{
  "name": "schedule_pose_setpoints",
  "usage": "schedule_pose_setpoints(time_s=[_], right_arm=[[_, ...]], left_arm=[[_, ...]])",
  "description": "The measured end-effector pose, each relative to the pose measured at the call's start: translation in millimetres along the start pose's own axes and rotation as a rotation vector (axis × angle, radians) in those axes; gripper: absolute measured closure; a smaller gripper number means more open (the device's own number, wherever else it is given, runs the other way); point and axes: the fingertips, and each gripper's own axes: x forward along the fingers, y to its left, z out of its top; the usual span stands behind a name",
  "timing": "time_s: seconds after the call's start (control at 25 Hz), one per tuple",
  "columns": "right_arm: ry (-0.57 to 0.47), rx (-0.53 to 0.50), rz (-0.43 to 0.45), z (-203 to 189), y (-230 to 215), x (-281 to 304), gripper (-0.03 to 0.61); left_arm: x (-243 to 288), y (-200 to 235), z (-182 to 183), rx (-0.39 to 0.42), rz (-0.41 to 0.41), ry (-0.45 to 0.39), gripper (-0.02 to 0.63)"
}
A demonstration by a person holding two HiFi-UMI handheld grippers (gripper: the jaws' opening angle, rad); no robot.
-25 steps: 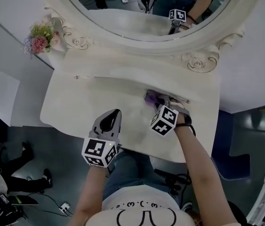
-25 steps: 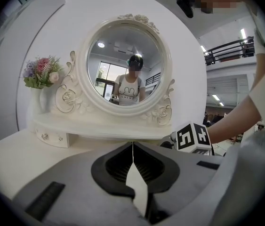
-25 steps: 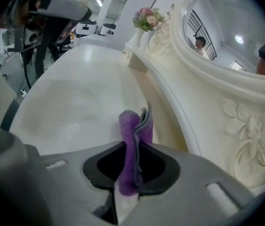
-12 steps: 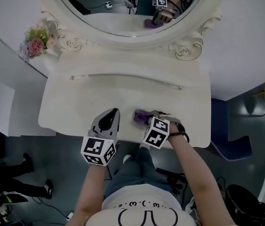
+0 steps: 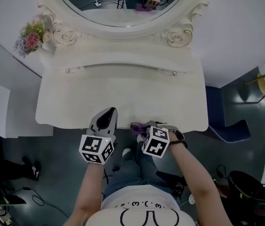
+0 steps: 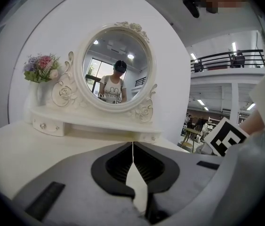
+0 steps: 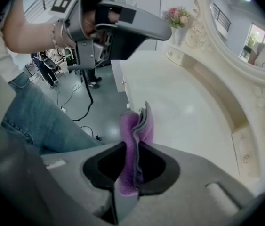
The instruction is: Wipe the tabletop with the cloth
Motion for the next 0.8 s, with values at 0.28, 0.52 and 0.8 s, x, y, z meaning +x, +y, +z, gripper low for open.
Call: schedule_pose_setpoints(time_s=[0.28, 0.52, 0.8], right_arm=[[-0.144, 0.081, 0.063, 5, -5, -39, 0.509], [-0.205, 0.114, -0.231, -10, -113, -75, 0.506], [-0.147, -0.005, -0.536, -33, -215, -62, 0.505]], left_arm=[[7, -6, 0, -0.008, 0.008, -0.005, 0.611], [25, -11, 16, -0.002, 0.044, -0.039, 0.611], [50, -22, 20, 0.005, 0.078, -0.032, 0.611]])
